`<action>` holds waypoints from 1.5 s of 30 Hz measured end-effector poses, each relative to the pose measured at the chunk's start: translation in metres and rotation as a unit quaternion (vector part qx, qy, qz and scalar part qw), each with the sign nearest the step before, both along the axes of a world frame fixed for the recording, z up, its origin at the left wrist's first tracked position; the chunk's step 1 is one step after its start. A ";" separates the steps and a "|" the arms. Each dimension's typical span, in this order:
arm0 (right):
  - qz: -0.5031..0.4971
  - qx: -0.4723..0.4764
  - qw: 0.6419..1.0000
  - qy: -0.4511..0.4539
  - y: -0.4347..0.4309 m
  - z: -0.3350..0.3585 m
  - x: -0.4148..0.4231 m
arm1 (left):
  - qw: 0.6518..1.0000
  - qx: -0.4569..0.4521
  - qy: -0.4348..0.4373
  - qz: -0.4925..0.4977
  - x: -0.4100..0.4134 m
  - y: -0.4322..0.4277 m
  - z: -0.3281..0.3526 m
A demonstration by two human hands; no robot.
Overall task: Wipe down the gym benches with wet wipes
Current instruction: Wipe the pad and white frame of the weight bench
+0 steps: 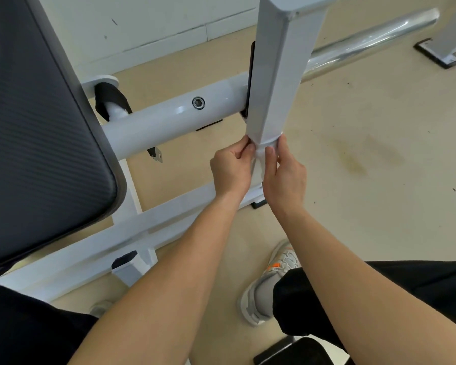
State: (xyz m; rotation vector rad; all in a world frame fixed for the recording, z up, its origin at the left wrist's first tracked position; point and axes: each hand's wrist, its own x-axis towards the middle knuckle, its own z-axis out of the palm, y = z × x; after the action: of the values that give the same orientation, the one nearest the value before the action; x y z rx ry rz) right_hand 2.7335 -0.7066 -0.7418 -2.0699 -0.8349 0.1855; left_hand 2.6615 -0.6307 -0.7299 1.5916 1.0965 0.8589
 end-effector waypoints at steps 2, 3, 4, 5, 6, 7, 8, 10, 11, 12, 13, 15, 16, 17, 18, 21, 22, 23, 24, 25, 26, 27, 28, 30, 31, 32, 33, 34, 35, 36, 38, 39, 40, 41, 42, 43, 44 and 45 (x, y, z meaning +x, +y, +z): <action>-0.012 0.001 1.000 0.008 0.007 -0.012 0.003 | 1.000 -0.004 0.007 0.001 0.000 0.003 -0.008; -0.018 -0.001 1.000 0.015 0.010 -0.018 0.004 | 1.000 -0.006 0.010 0.001 0.000 0.004 -0.013; -0.023 -0.003 0.999 0.022 0.012 -0.024 0.004 | 1.000 -0.010 0.013 0.000 0.000 0.005 -0.019; -0.028 -0.007 0.999 0.029 0.014 -0.029 0.004 | 1.000 -0.015 0.016 0.000 0.000 0.006 -0.024; -0.031 -0.011 0.999 0.036 0.016 -0.035 0.004 | 1.000 -0.019 0.018 -0.003 0.000 0.008 -0.031; -0.033 -0.017 0.998 0.043 0.017 -0.041 0.004 | 0.999 -0.023 0.022 -0.008 0.000 0.009 -0.038; -0.033 -0.023 0.998 0.050 0.017 -0.046 0.004 | 0.999 -0.026 0.028 -0.013 0.000 0.011 -0.044; -0.030 -0.035 0.997 0.065 0.016 -0.058 0.003 | 0.998 -0.033 0.047 -0.016 0.000 0.012 -0.056; -0.030 -0.043 0.996 0.075 0.016 -0.064 0.003 | 0.998 -0.037 0.056 -0.015 0.000 0.012 -0.062; -0.030 -0.052 0.995 0.083 0.016 -0.070 0.003 | 0.997 -0.039 0.066 -0.014 0.000 0.012 -0.068; -0.029 -0.062 0.993 0.092 0.016 -0.075 0.003 | 0.996 -0.038 0.079 -0.016 -0.001 0.012 -0.073; -0.027 -0.085 0.991 0.103 0.016 -0.084 0.004 | 0.993 -0.024 0.112 -0.031 -0.002 0.013 -0.082; -0.023 -0.097 0.990 0.102 0.016 -0.088 0.005 | 0.991 -0.013 0.130 -0.038 -0.002 0.015 -0.087; -0.018 -0.110 0.989 0.098 0.016 -0.091 0.005 | 0.987 -0.002 0.151 -0.046 -0.003 0.016 -0.091; -0.012 -0.123 0.988 0.095 0.015 -0.095 0.006 | 0.983 0.011 0.177 -0.054 -0.004 0.018 -0.094; 0.009 -0.154 0.985 0.083 0.014 -0.102 0.007 | 0.956 0.091 0.268 -0.073 -0.006 0.022 -0.098; 0.013 -0.163 0.983 0.083 0.014 -0.104 0.007 | 0.947 0.121 0.288 -0.077 -0.007 0.022 -0.099; 0.014 -0.172 0.981 0.085 0.014 -0.105 0.007 | 0.940 0.142 0.299 -0.081 -0.007 0.022 -0.099; 0.013 -0.182 0.979 0.089 0.014 -0.106 0.007 | 0.935 0.154 0.308 -0.086 -0.008 0.022 -0.100; 0.012 -0.192 0.977 0.093 0.014 -0.106 0.008 | 0.930 0.160 0.318 -0.088 -0.007 0.023 -0.101; 0.010 -0.199 0.975 0.099 0.015 -0.105 0.009 | 0.928 0.159 0.327 -0.084 -0.007 0.024 -0.101; 0.011 -0.203 0.973 0.107 0.015 -0.103 0.011 | 0.927 0.155 0.332 -0.079 -0.006 0.024 -0.101; 0.013 -0.203 0.973 0.113 0.015 -0.099 0.012 | 0.926 0.151 0.336 -0.078 -0.006 0.025 -0.100; 0.012 -0.190 0.975 0.117 0.013 -0.091 0.013 | 0.923 0.151 0.343 -0.086 -0.007 0.024 -0.095; 0.005 -0.178 0.977 0.114 0.013 -0.086 0.014 | 0.925 0.152 0.337 -0.091 -0.007 0.022 -0.092; -0.004 -0.163 0.980 0.112 0.012 -0.078 0.013 | 0.932 0.148 0.317 -0.094 -0.009 0.018 -0.089; -0.014 -0.144 0.983 0.114 0.011 -0.069 0.011 | 0.943 0.137 0.289 -0.094 -0.012 0.013 -0.084; -0.023 -0.125 0.985 0.121 0.009 -0.058 0.010 | 0.954 0.120 0.261 -0.092 -0.015 0.008 -0.079; -0.027 -0.106 0.985 0.133 0.006 -0.045 0.007 | 0.962 0.102 0.238 -0.088 -0.019 0.001 -0.072; -0.024 -0.085 0.985 0.147 0.002 -0.031 0.004 | 0.968 0.085 0.219 -0.084 -0.023 -0.005 -0.064; -0.001 -0.049 0.984 0.172 -0.011 -0.003 -0.004 | 0.980 0.059 0.173 -0.079 -0.032 -0.017 -0.044; 0.015 -0.035 0.982 0.185 -0.018 0.009 -0.009 | 0.985 0.051 0.148 -0.075 -0.037 -0.022 -0.033; 0.034 -0.019 0.979 0.200 -0.026 0.021 -0.013 | 0.988 0.045 0.128 -0.071 -0.041 -0.026 -0.020; 0.049 -0.007 0.973 0.225 -0.034 0.031 -0.017 | 0.990 0.044 0.112 -0.067 -0.045 -0.030 -0.007; 0.060 0.010 0.963 0.261 -0.042 0.042 -0.022 | 0.992 0.045 0.100 -0.062 -0.048 -0.033 0.005; 0.069 0.032 0.949 0.305 -0.051 0.053 -0.026 | 0.993 0.045 0.091 -0.057 -0.051 -0.036 0.018; 0.076 0.054 0.935 0.342 -0.059 0.064 -0.028 | 0.994 0.042 0.084 -0.054 -0.053 -0.039 0.030; 0.083 0.072 0.924 0.365 -0.066 0.075 -0.030 | 0.995 0.038 0.076 -0.055 -0.055 -0.043 0.042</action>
State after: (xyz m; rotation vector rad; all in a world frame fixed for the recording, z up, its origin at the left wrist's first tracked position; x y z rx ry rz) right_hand 2.7031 -0.7729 -0.6664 -1.5955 -0.5261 0.8989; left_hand 2.6068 -0.6733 -0.6884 1.7872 1.0824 0.7231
